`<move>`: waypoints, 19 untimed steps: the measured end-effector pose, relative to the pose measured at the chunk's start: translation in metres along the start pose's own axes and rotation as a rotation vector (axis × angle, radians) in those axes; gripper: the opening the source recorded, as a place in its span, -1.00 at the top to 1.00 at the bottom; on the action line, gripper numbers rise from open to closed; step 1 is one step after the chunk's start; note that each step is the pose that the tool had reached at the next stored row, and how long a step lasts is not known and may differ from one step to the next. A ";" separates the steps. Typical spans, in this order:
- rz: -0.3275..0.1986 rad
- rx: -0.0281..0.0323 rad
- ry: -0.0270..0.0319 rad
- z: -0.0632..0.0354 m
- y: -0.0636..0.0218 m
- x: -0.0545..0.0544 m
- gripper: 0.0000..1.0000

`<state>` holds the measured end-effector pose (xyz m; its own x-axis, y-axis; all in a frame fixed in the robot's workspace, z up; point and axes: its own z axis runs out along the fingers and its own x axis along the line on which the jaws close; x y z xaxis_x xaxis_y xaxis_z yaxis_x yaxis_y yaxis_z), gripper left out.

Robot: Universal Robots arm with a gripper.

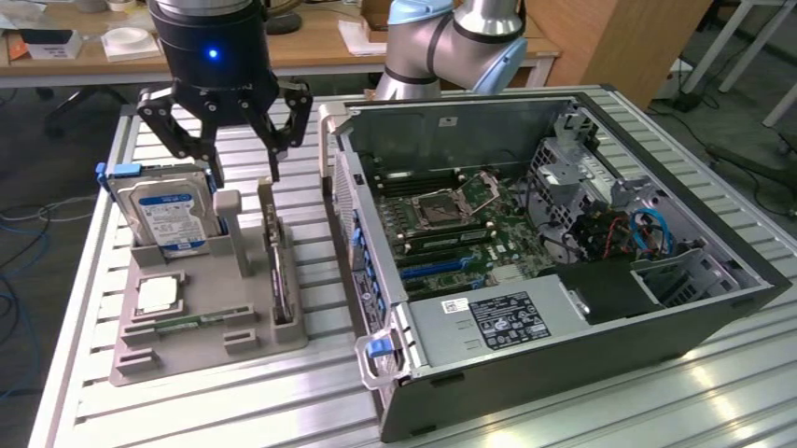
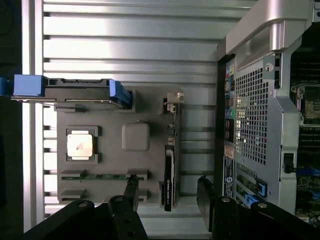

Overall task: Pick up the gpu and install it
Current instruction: 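Pick up the gpu and move the gpu toward the slot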

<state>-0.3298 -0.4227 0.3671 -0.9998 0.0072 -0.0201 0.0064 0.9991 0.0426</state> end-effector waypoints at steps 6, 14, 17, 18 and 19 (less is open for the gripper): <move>0.000 0.0000 0.0000 0.0013 -0.0001 0.000 -0.18; 0.000 0.0000 0.0000 0.0032 -0.0001 0.000 -0.18; 0.000 0.0001 0.0000 0.0039 -0.0002 0.000 -0.18; 0.000 0.0000 0.0000 0.0042 -0.0002 0.000 -0.18; 0.000 0.0000 0.0000 0.0044 -0.0002 0.000 -0.18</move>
<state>-0.3298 -0.4227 0.3626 -0.9998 0.0073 -0.0201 0.0064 0.9991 0.0426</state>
